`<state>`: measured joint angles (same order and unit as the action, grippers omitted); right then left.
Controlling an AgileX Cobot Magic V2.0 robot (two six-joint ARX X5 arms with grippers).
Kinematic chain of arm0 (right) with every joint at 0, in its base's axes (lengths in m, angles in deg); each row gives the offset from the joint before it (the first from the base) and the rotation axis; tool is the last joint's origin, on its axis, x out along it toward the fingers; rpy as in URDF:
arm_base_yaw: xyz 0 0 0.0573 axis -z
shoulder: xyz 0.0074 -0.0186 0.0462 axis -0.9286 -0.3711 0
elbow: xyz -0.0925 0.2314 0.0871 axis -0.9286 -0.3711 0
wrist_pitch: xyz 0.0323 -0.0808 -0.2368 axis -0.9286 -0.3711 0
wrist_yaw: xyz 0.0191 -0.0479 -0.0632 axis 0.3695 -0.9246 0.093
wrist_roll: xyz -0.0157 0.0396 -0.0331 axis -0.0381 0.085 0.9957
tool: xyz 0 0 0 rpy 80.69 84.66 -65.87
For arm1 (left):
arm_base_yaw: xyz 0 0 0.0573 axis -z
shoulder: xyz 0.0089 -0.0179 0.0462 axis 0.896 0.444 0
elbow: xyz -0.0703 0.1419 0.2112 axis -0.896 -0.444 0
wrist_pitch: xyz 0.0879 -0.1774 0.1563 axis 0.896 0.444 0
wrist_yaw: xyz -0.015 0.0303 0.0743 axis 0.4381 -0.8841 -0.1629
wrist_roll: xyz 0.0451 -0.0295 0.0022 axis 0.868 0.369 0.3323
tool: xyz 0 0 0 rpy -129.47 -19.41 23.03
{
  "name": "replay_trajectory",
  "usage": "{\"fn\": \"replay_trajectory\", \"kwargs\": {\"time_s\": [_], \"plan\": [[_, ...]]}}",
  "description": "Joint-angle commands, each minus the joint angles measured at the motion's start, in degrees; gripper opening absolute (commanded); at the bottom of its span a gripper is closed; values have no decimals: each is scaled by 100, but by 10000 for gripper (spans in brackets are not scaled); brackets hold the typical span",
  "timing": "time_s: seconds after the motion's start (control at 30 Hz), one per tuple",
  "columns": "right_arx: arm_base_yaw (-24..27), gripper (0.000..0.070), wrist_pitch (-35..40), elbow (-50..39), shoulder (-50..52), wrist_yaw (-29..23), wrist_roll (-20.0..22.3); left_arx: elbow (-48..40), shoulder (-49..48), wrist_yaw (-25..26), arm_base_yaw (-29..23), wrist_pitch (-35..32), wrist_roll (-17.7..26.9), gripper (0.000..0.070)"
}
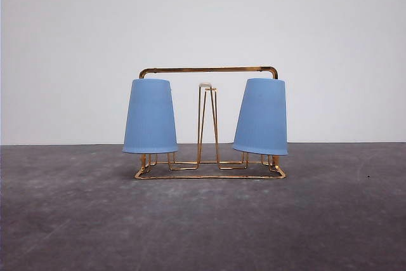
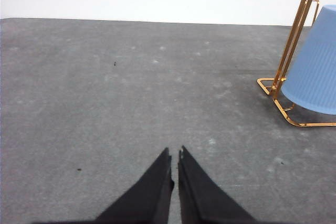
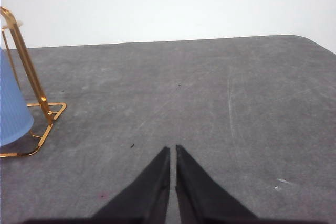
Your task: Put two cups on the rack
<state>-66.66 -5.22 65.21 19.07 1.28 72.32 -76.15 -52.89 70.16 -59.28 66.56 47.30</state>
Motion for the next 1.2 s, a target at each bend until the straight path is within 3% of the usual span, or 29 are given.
{"fn": "replay_trajectory", "kwargs": {"time_s": [0.0, 1.17], "plan": [[2, 18, 72, -17, -2, -2, -62, -81, -7, -4, -7, 23, 77, 0], [2, 18, 72, -17, -2, -2, -62, -81, -7, -4, -7, 23, 77, 0]]}}
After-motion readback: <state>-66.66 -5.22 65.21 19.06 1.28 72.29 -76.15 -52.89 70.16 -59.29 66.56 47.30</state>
